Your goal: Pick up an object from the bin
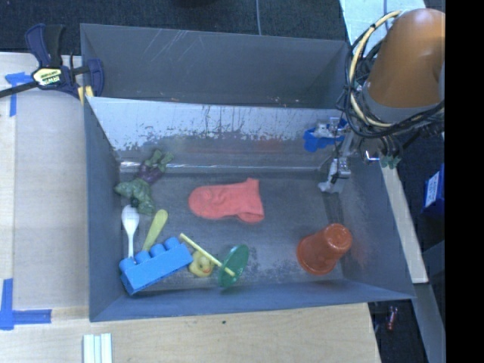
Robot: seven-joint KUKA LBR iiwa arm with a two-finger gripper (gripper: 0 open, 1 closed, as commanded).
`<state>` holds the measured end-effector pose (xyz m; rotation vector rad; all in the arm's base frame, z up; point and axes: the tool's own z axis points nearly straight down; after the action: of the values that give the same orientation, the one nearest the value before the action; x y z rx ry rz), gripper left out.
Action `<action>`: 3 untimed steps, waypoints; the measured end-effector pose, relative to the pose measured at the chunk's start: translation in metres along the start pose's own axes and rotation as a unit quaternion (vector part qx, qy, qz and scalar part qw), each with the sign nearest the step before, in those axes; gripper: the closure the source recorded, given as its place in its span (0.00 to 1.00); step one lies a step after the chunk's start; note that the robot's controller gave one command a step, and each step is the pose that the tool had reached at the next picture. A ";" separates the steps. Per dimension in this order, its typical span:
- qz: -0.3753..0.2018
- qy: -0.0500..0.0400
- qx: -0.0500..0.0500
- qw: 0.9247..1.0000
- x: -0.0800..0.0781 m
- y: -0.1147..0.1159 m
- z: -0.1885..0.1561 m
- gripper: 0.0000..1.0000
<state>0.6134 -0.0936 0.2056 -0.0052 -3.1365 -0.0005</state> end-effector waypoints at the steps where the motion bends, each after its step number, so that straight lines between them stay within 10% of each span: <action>1: -0.001 -0.004 0.000 1.000 -0.002 0.000 -0.005 0.00; 3: 0.030 -0.007 0.001 1.000 -0.004 0.070 0.075 0.00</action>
Offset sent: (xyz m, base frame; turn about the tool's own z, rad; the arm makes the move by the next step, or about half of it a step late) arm -0.0025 0.0618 -0.0667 0.0786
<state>0.6168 -0.0240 0.1309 -0.0993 -3.1487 0.0037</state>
